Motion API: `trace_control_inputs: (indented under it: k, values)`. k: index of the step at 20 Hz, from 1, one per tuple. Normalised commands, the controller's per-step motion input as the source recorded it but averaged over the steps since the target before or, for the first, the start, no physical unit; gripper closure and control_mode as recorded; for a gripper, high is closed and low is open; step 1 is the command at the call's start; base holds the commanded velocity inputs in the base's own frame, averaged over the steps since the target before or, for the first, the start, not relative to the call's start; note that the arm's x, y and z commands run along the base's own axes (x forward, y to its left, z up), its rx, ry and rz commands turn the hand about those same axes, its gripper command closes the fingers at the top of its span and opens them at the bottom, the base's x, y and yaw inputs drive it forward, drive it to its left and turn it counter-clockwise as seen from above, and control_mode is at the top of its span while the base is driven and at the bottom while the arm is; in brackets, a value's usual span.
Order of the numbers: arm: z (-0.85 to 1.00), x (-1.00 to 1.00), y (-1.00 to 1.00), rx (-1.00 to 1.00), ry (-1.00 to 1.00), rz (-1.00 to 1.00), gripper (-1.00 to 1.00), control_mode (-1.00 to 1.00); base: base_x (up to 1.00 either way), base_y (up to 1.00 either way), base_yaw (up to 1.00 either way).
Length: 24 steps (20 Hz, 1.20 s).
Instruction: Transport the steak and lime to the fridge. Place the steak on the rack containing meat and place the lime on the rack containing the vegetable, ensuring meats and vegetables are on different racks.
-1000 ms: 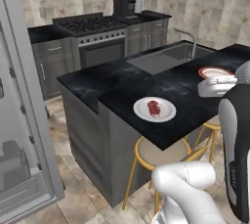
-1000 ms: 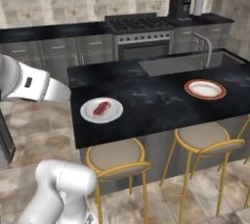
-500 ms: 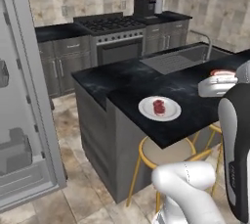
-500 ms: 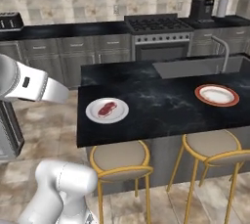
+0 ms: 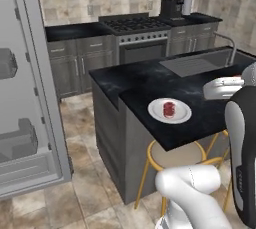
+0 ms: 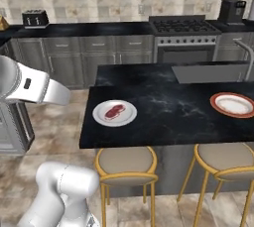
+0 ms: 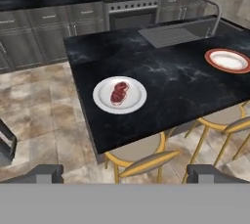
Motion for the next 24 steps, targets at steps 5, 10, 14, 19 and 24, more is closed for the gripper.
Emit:
trace_control_inputs:
  k: [5,10,14,19,24]
  values:
    - [0.00,0.00,0.00,0.00,0.00,0.00,-1.00,1.00,0.61,-0.36,0.21]
    - [-0.11,0.49,-0.17,0.03,0.10,0.00,-1.00,-1.00,0.20,-0.02,0.01]
    - [-0.19,0.48,0.00,0.02,0.10,0.00,-1.00,-1.00,0.00,0.00,0.00]
    - [-0.39,0.51,0.00,0.05,0.15,-0.08,-1.00,-1.00,0.00,0.00,0.00]
    - [-0.58,0.59,0.00,0.05,0.10,-0.10,-1.00,-1.00,0.00,0.00,0.00]
